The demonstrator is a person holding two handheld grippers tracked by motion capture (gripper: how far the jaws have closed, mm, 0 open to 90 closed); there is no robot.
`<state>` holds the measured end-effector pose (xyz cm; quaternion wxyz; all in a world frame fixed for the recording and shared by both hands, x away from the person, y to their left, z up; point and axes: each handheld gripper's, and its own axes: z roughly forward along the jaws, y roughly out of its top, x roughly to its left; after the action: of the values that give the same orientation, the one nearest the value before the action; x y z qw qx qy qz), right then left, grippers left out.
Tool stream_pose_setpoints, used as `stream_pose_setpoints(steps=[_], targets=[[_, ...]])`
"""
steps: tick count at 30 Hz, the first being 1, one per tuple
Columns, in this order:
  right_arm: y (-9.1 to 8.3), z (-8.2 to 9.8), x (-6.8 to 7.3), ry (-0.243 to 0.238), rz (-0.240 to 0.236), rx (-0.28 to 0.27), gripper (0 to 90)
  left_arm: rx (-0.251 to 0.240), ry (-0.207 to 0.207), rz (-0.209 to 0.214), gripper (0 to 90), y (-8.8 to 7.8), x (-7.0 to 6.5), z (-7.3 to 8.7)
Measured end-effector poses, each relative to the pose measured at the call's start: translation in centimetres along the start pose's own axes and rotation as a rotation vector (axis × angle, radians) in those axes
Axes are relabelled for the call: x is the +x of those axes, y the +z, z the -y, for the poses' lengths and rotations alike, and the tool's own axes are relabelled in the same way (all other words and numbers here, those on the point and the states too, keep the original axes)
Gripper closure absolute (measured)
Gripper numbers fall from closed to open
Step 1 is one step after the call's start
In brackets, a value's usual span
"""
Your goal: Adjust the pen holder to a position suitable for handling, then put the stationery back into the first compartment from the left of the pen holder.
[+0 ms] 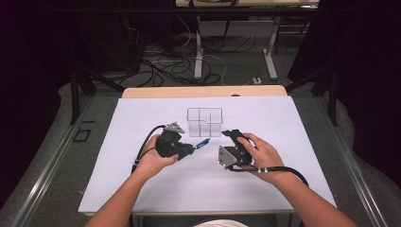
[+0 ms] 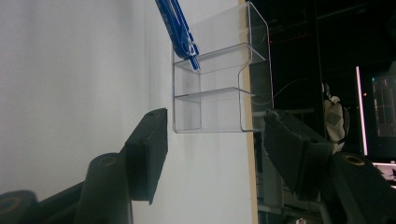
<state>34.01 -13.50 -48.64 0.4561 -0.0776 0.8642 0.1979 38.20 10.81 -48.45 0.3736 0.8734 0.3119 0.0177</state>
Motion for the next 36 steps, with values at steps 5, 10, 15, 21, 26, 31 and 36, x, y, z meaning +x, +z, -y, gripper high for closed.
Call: stream_pose_setpoints(steps=[5,10,15,21,26,31,36], targets=[[0.3,-0.6,0.3,-0.043,-0.016,-0.011,46.8,0.002,0.008,0.007,80.0,0.2,-0.2,-0.3],[0.6,-0.9,0.6,-0.09,-0.023,-0.024,50.0,-0.003,-0.009,0.015,79.9,0.5,-0.5,-0.5],[0.8,-1.0,0.9,-0.133,-0.028,-0.012,51.8,0.004,-0.004,0.025,80.0,0.9,-0.9,-1.0],[1.0,-1.3,1.2,-0.207,-0.039,0.007,54.1,0.027,0.006,0.027,80.0,1.3,-1.3,-1.6],[1.3,-1.6,1.5,-0.27,-0.037,0.011,57.6,0.038,0.014,0.033,80.0,1.6,-1.8,-2.3],[1.5,-1.8,1.7,-0.301,-0.023,0.019,60.2,0.047,0.03,0.036,80.0,1.8,-2.4,-3.0],[1.6,-1.9,2.0,-0.317,-0.021,0.022,65.8,0.039,0.046,0.049,80.0,1.9,-2.8,-3.6]])
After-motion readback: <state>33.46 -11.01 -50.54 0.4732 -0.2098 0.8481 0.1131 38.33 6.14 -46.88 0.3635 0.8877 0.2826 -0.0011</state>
